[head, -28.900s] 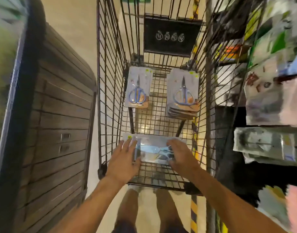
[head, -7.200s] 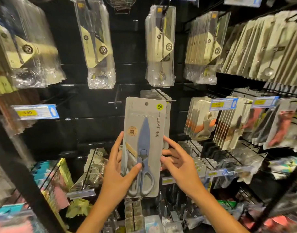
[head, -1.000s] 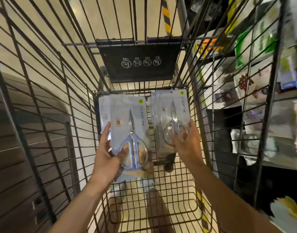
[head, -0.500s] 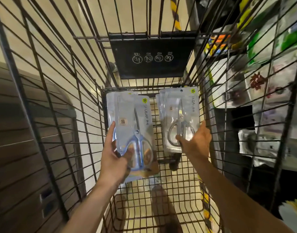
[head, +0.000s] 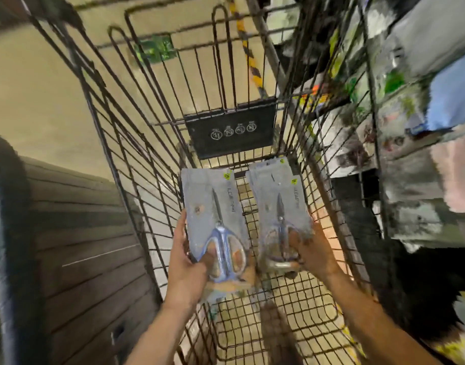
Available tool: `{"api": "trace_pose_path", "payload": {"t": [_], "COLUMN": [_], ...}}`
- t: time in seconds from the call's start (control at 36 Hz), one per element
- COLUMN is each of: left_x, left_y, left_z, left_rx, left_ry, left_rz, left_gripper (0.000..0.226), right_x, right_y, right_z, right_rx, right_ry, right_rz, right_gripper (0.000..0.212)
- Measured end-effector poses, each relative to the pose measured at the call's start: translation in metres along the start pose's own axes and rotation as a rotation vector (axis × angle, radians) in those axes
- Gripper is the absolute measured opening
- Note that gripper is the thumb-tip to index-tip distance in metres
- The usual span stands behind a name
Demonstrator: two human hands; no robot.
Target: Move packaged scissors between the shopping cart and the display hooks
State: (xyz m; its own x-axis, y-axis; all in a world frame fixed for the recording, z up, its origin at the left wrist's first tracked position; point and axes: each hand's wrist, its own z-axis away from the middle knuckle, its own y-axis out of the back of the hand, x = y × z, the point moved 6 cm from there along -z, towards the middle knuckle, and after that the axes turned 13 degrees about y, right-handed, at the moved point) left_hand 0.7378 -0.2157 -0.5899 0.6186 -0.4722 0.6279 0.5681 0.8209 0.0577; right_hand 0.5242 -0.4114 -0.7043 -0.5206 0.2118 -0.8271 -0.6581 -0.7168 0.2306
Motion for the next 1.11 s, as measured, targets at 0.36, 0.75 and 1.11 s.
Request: {"api": "trace_pose_path", "payload": {"t": [0.36,0.75,1.11], "left_x": [0.128,0.145,0.085], "left_y": [0.052,0.052,-0.039], "left_z": [0.177,0.290,0.439], "left_rx": [-0.218,-0.475,-0.765], "left_ry": [-0.253,-0.351,-0.443], "left_rz": [-0.173,-0.310,-0.365], "left_gripper": [0.087,0.092,0.092], "right_x": [-0.172,-0.224,-0.183], "right_y": [0.024,0.051,0.118], "right_z": [0.217,0.402,0.584], "right_rx": [0.240,0.659,1.006], "right_ry": [0.185,0.490,0.641], "right_rz": [-0.251,-0.308,-0.350], "right_gripper": [0.058,0.072,0.069]}}
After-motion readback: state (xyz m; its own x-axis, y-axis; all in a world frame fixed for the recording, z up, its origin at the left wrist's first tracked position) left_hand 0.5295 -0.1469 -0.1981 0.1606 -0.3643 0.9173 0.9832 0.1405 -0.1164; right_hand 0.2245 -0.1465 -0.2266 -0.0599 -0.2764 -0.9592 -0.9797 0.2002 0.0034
